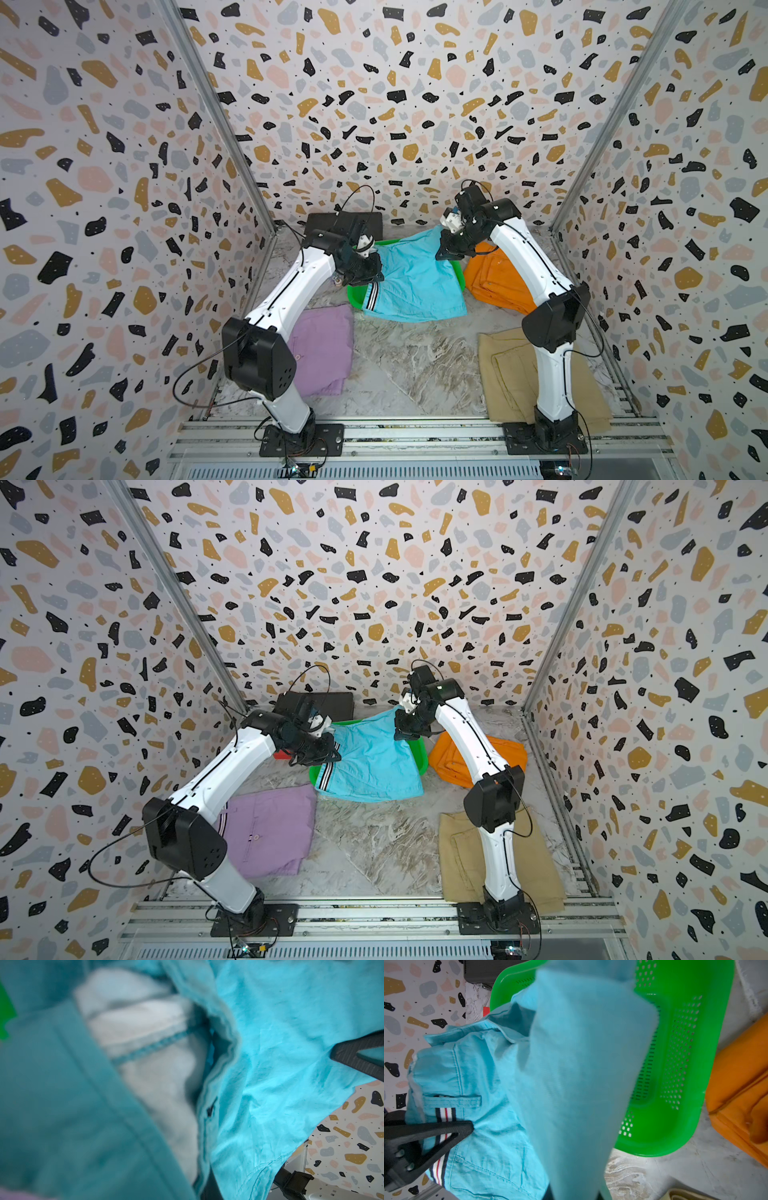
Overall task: Put the folded long pants in the basket
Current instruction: Place the long pant in the basket.
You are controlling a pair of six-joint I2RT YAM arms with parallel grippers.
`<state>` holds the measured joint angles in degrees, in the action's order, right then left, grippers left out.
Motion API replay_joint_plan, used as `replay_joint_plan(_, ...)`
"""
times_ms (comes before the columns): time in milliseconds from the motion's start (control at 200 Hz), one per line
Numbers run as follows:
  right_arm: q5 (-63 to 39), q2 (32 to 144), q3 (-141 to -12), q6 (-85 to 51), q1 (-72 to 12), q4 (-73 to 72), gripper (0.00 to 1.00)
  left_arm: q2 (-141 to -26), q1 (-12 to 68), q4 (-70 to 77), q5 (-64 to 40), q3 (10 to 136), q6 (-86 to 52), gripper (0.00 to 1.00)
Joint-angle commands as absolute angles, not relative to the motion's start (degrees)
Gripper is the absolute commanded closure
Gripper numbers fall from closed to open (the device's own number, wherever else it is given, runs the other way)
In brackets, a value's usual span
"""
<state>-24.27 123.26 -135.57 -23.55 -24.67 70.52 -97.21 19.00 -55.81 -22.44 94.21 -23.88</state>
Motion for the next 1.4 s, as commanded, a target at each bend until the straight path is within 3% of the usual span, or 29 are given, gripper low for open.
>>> replay_joint_plan(0, -25.6, 125.9, -142.8, -23.3, -22.3, 69.2, 1.0, -99.4, 17.1, -57.6, -26.0, 97.8, -21.1, 1.0)
replay_joint_plan(145, -26.0, 132.2, -150.5, -22.3, -21.5, 68.5, 1.0, -104.6, 15.0, -56.8, -26.3, 101.7, -20.7, 1.0)
replay_joint_plan(471, -28.7, 140.1, -150.6, -22.4, -20.4, 58.4, 1.0, -116.4, 12.7, -54.2, -28.1, 108.2, -21.1, 1.0)
replay_joint_plan(876, -25.7, 145.5, -146.9, -18.1, -20.6, 58.9, 1.0, -119.8, 11.4, -43.8, -27.0, 97.5, -21.3, 1.0)
replay_joint_plan(926, -24.8, 144.7, -145.1, -18.2, -20.7, 58.8, 0.93, -120.6, 11.3, -43.8, -26.9, 97.4, -21.1, 1.0)
replay_joint_plan(991, -23.6, 143.4, -142.3, -17.6, -21.0, 58.3, 0.86, -121.2, 11.3, -43.6, -26.3, 97.1, -20.8, 0.81)
replay_joint_plan(1051, -22.5, 142.0, -140.5, -17.0, -21.3, 57.8, 0.77, -121.2, 11.3, -43.6, -25.1, 96.8, -20.8, 0.7)
replay_joint_plan(1231, -21.1, 137.5, -138.6, -17.7, -22.2, 57.3, 0.39, -118.5, 11.3, -43.2, -23.2, 96.6, -20.1, 0.37)
replay_joint_plan(1302, -21.1, 135.1, -137.1, -18.3, -22.5, 56.4, 0.33, -116.1, 11.3, -43.2, -23.1, 96.4, -20.0, 0.23)
replay_joint_plan(1352, -20.9, 132.6, -135.6, -19.1, -22.7, 55.8, 0.31, -113.7, 11.3, -43.2, -22.6, 96.0, -19.8, 0.02)
replay_joint_plan(1392, -20.7, 131.0, -134.8, -19.5, -22.8, 55.6, 0.3, -111.4, 11.2, -43.2, -22.1, 95.5, -19.8, 0.0)
